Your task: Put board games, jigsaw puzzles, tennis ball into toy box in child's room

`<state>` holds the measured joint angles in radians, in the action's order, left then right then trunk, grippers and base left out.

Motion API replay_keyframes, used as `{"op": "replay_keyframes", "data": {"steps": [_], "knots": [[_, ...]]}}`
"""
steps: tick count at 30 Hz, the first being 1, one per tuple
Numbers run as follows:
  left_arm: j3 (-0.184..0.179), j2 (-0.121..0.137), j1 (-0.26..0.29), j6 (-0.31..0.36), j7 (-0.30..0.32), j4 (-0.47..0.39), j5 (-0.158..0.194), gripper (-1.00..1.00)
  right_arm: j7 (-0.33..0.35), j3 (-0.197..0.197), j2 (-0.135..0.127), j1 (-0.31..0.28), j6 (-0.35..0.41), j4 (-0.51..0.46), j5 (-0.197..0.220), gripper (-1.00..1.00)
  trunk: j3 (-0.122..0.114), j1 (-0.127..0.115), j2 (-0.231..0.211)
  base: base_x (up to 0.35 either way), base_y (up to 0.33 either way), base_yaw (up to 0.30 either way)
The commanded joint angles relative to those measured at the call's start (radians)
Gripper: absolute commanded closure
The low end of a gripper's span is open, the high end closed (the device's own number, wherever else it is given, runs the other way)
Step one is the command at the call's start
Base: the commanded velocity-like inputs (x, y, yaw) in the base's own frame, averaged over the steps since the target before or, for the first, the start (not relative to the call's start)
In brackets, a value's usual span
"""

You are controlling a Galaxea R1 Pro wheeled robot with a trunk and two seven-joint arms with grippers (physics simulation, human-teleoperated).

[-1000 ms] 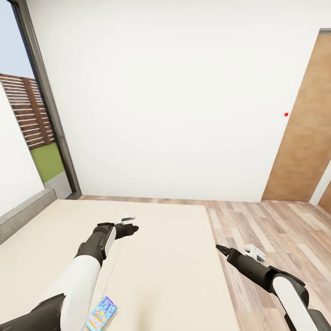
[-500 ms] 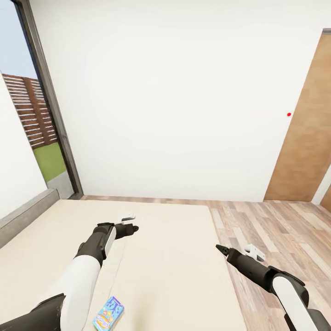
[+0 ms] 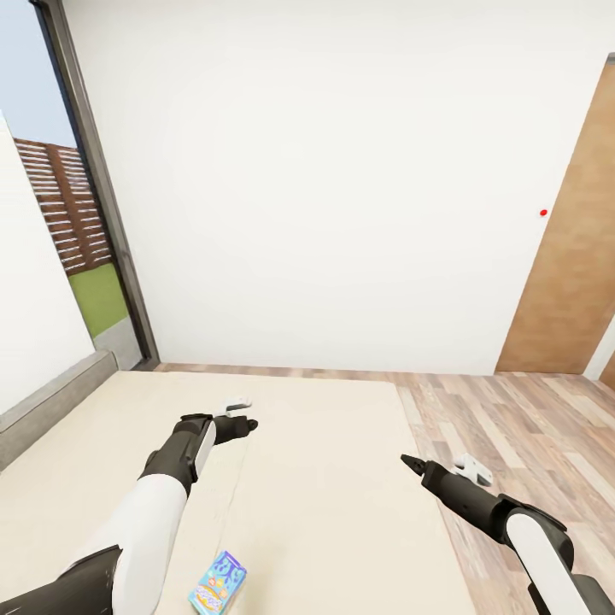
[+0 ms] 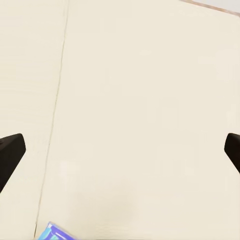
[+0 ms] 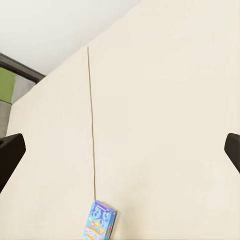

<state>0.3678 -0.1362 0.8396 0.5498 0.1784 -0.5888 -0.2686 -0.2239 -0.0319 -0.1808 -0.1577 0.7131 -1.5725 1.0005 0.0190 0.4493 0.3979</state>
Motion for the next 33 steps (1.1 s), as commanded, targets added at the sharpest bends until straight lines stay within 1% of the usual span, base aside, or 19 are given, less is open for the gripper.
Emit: {"op": "replay_keyframes", "data": {"steps": [1,16,33], "knots": [[0.008,-0.001,0.001,0.004,0.009,-0.002,-0.011,-1.0,-0.009,0.0,0.0,-0.001,0.003,-0.001,0.01,-1.0,0.002,0.001,0.002,0.0,0.075,0.0],[0.008,-0.002,0.001,0.004,0.009,-0.002,-0.011,-1.0,-0.009,0.0,0.0,-0.001,0.003,-0.001,0.01,-1.0,0.002,0.001,0.002,0.0,0.024,0.0],[0.008,-0.002,0.001,0.004,0.009,-0.002,-0.011,-1.0,-0.009,0.0,0.0,-0.001,0.003,-0.001,0.01,-1.0,0.002,0.001,0.002,0.0,0.085,0.0]]}}
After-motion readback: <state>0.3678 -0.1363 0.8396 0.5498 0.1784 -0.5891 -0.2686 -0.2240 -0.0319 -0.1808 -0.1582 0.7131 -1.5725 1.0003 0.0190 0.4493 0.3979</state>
